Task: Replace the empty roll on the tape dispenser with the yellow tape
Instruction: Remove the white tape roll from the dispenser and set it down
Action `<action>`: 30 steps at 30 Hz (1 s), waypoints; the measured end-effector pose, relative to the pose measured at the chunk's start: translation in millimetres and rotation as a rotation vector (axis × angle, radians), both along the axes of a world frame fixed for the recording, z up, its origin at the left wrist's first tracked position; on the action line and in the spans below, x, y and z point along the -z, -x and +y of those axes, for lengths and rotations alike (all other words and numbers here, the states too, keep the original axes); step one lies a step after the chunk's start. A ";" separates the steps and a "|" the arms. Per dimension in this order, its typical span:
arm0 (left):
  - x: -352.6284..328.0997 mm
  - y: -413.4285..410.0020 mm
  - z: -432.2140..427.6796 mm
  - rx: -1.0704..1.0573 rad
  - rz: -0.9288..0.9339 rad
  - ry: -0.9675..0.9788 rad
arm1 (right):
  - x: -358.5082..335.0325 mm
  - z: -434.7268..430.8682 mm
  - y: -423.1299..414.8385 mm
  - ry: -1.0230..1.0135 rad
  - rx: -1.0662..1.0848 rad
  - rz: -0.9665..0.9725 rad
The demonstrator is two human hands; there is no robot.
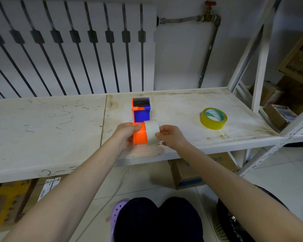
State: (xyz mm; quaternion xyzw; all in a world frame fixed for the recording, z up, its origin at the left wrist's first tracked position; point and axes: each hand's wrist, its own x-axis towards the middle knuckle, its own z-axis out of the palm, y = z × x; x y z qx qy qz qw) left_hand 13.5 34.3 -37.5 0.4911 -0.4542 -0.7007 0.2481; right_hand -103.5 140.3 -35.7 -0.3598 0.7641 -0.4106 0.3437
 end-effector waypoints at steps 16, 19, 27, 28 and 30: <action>2.1 33.7 11.9 -0.108 0.291 -0.296 | -15.6 19.8 41.0 0.305 0.148 0.482; 3.4 34.4 8.6 -0.115 0.285 -0.308 | -7.3 22.9 53.8 0.286 0.220 0.451; 5.0 34.5 -3.9 0.007 -0.133 -0.066 | 6.2 36.2 81.5 0.198 0.314 0.707; 6.5 35.9 -3.2 0.018 -0.147 -0.017 | 6.0 37.6 83.7 0.179 0.329 0.746; 13.2 39.1 -2.2 -0.022 -0.199 0.183 | 5.4 38.4 85.9 0.155 0.336 0.780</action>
